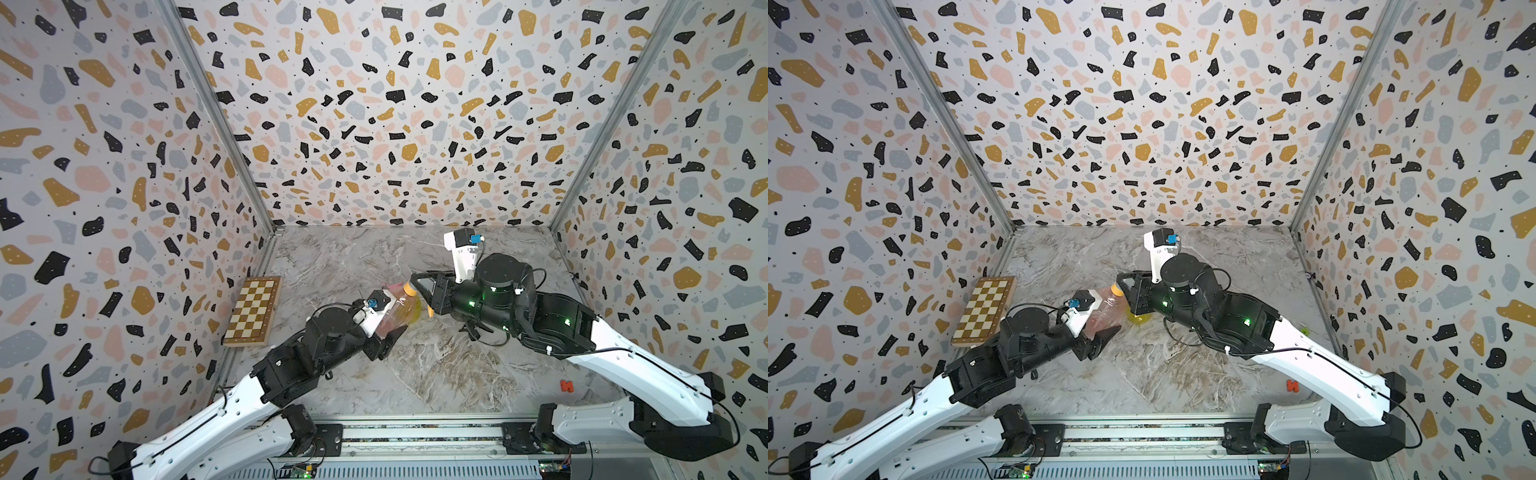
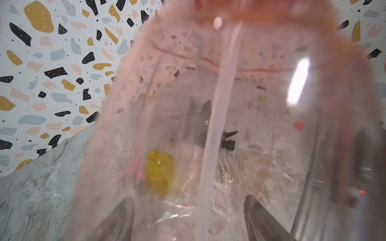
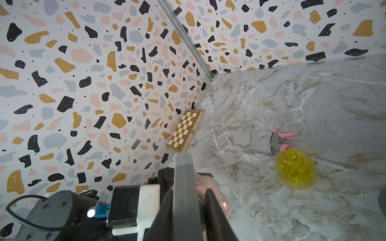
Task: Attach spray nozzles to spray bottles
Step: Screw the spray nozzle on the spray bottle.
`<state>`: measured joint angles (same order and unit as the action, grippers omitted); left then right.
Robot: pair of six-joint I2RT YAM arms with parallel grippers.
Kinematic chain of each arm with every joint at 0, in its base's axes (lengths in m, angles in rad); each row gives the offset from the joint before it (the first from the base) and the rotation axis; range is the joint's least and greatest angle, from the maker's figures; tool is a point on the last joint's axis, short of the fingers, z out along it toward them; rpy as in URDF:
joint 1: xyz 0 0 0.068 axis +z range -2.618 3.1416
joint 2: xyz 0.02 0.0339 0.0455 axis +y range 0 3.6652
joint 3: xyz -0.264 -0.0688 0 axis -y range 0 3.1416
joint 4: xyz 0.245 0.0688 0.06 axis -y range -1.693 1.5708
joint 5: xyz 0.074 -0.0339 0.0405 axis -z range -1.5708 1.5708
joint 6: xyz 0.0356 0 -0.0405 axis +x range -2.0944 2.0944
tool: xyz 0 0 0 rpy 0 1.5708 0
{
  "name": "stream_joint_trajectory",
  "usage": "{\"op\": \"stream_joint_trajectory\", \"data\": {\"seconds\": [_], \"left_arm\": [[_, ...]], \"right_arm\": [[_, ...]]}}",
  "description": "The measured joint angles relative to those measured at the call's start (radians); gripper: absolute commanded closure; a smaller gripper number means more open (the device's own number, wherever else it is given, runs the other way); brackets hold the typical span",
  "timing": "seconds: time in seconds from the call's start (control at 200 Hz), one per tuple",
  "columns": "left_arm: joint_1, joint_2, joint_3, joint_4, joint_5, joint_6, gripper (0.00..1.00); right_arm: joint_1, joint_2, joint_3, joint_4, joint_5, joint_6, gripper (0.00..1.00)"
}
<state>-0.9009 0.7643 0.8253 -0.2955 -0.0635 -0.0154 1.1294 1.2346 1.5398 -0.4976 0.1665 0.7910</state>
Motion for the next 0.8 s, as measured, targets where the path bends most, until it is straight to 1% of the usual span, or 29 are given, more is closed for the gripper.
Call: {"op": "stream_joint_trajectory", "data": {"seconds": [0.27,0.36,0.581,0.801], "left_arm": [[-0.004,0.010,0.002,0.036,0.003,-0.003,1.00],[-0.004,0.012,0.002,0.046,0.002,-0.004,1.00],[-0.003,0.013,0.012,0.123,-0.003,-0.011,1.00],[-0.004,0.010,0.012,0.163,-0.003,-0.019,1.00]], "right_arm": [[0.008,0.000,0.016,-0.019,0.008,-0.034,0.69],[0.010,0.000,0.018,-0.025,0.007,-0.039,0.64],[0.033,0.006,0.021,-0.076,-0.022,-0.060,0.56],[0.048,0.012,0.048,-0.096,-0.021,-0.098,0.42]]}}
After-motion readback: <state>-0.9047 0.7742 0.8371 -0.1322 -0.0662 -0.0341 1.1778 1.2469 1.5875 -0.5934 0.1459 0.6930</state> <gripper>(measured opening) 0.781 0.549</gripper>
